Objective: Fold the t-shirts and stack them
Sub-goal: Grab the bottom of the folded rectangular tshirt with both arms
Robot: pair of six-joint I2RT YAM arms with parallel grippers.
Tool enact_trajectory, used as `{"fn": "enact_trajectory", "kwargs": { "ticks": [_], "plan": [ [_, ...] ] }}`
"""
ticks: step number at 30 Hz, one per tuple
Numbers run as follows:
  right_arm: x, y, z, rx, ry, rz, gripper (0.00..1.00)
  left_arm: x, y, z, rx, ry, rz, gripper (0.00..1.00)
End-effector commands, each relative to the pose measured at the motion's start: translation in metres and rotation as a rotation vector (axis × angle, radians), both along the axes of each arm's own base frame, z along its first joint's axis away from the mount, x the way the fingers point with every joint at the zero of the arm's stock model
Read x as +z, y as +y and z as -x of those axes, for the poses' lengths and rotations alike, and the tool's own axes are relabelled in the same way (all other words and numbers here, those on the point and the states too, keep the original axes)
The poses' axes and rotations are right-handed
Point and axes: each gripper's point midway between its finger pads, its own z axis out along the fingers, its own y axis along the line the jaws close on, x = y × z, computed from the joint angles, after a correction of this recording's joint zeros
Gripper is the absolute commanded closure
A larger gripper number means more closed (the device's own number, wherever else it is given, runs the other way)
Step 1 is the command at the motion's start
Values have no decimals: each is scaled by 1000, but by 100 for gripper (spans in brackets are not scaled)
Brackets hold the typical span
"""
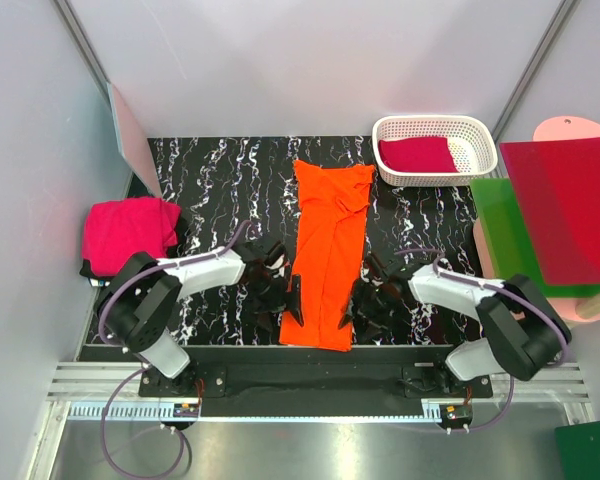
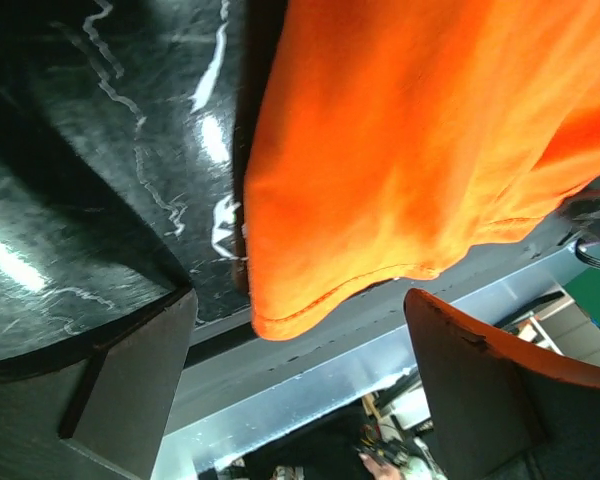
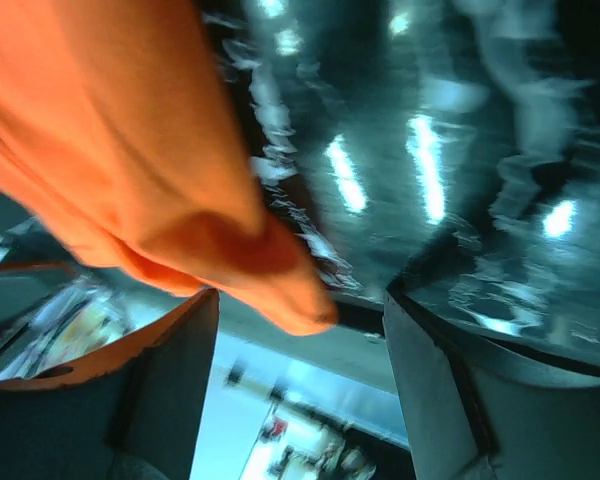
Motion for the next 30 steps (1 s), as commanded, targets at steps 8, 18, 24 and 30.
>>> {"fn": "enact_trajectory", "kwargs": {
  "ticks": [8, 18, 24, 30],
  "plan": [
    [-26, 62, 1, 111, 234, -148, 49, -32, -1, -5, -76, 24, -51, 55],
    [32, 62, 2, 194, 263, -139, 100, 16, -5, -31, -81, -80, -58, 100],
    [74, 68, -11, 248, 182, -183, 100, 89, -15, -67, 5, -227, -43, 100],
    [93, 61, -49, 265, 88, -159, 99, 112, -27, -99, 50, -243, -33, 100]
  ]
}}
